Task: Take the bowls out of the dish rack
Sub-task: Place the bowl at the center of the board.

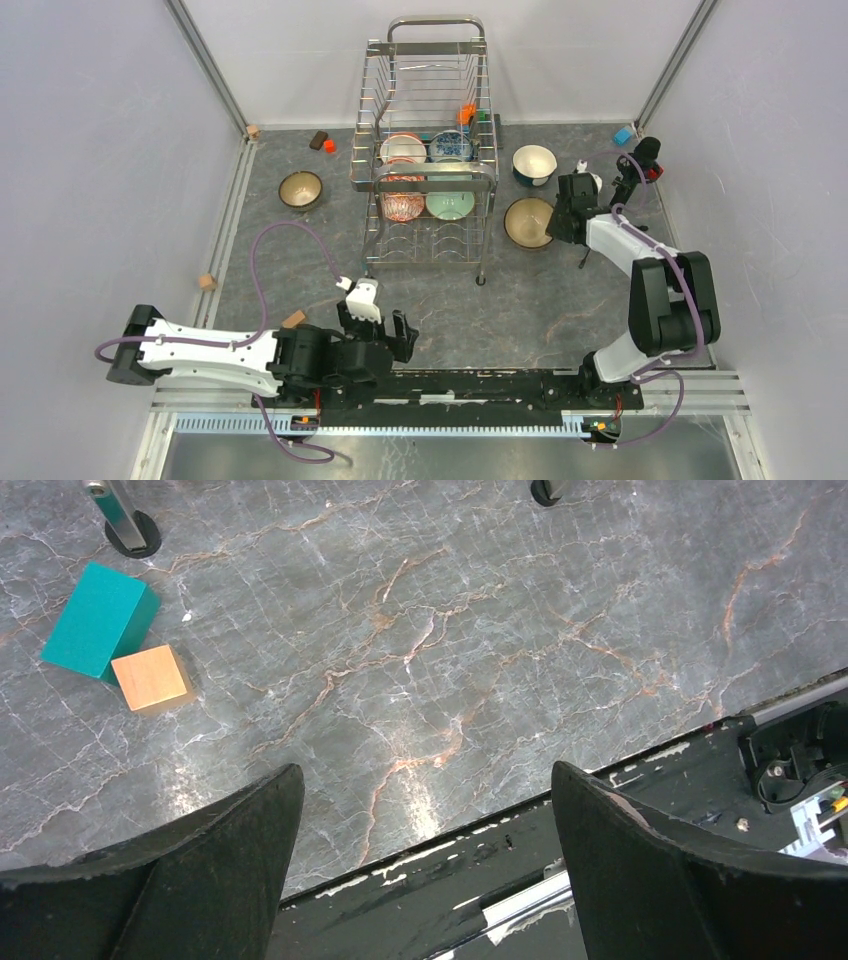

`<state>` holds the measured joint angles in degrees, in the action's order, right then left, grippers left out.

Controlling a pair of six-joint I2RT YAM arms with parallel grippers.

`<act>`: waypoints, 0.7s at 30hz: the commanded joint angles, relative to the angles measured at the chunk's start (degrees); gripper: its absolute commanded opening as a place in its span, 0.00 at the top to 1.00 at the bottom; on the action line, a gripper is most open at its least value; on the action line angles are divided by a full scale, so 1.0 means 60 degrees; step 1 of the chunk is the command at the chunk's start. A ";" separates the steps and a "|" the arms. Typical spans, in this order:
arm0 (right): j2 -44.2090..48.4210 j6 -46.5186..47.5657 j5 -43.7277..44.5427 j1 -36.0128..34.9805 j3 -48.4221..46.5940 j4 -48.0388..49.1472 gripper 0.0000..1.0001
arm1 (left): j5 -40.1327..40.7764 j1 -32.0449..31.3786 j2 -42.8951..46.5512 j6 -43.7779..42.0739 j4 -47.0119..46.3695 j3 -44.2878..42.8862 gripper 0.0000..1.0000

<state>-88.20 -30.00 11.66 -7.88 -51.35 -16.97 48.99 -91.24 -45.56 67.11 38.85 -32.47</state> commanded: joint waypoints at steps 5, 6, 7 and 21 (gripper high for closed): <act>-0.0939 0.0282 -0.0642 0.0252 -0.1324 0.0605 0.87 | 0.0331 0.0011 0.0429 0.0663 0.0123 0.0052 0.02; -0.1005 0.0282 -0.0685 0.0272 -0.1321 0.0626 0.86 | 0.0345 0.0015 0.0476 0.0688 0.0188 0.0053 0.02; -0.1043 0.0275 -0.0743 0.0272 -0.1286 0.0680 0.86 | 0.0344 0.0002 0.0511 0.0721 0.0236 0.0053 0.02; -0.0988 0.0529 -0.0945 0.0315 -0.1026 0.0901 0.65 | 0.0375 0.0003 0.0789 0.0836 0.0499 0.0061 0.02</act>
<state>-94.56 -27.97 6.61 -6.20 -56.97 -14.24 49.01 -91.24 -41.32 68.01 41.65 -32.38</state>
